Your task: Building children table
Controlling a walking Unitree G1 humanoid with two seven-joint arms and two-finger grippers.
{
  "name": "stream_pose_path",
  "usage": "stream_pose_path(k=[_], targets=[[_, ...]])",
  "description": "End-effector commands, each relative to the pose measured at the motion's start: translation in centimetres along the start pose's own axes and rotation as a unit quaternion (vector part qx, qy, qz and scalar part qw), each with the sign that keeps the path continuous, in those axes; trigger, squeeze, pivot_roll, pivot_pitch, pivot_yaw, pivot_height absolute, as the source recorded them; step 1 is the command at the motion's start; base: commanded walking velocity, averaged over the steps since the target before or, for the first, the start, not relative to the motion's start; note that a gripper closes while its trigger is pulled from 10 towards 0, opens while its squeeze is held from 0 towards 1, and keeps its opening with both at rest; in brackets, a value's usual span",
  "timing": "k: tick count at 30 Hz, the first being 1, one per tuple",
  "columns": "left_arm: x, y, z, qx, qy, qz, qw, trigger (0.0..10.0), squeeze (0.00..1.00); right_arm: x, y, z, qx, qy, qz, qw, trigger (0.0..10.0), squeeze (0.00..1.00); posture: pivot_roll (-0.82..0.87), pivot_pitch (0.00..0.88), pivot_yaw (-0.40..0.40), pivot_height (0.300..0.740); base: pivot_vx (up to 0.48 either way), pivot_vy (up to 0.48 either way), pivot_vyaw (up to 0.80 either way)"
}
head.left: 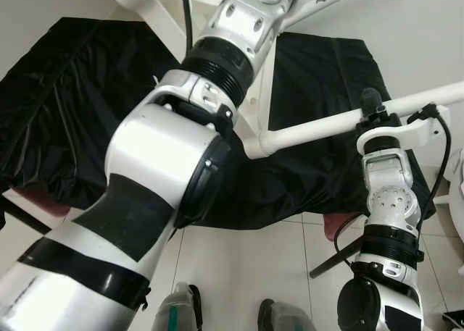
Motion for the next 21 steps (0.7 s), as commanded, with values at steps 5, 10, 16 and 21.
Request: stream_pose_path(k=[5, 10, 16, 21], targets=[[-2.5, -0.2, -1.2, 0.024, -0.006, 0.047, 0.999, 10.0, 0.0, -5.9, -2.1, -6.0, -0.116, -0.018, 0.135, 0.984, 3.9, 0.0, 0.0, 0.106, 0.073, 0.74, 0.0, 0.0, 0.0], [-4.6, -0.6, -3.6, -0.051, -0.034, 0.076, 0.995, 10.0, 0.0, -6.1, -1.8, -5.6, -0.099, -0.017, 0.145, 0.984, 10.0, 0.0, 0.0, 0.104, 0.074, 0.74, 0.0, 0.0, 0.0], [-7.2, -1.9, -5.7, -0.123, -0.094, 0.11, 0.982, 10.0, 0.0, -6.6, -1.9, -6.2, -0.108, -0.032, 0.158, 0.981, 10.0, 0.0, 0.01, 0.099, 0.069, 0.74, 0.0, 0.0, 0.0], [-9.5, -3.5, -7.0, -0.174, -0.103, 0.147, 0.968, 10.0, 0.0, -7.3, -1.8, -6.4, -0.108, -0.036, 0.175, 0.978, 10.0, 0.0, 0.02, 0.102, 0.058, 0.74, 0.0, 0.0, 0.0]])
Point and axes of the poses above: a point about 5 cm out from each wrist's last joint towards the gripper, its own y axis pointing out of the wrist towards the gripper, its own x axis along the axis of the wrist's last joint, z = x × y, the point moved 3 cm from there along y, pointing out of the wrist towards the gripper, and after that the axes turned 5 degrees about y, right-handed, at the moved point
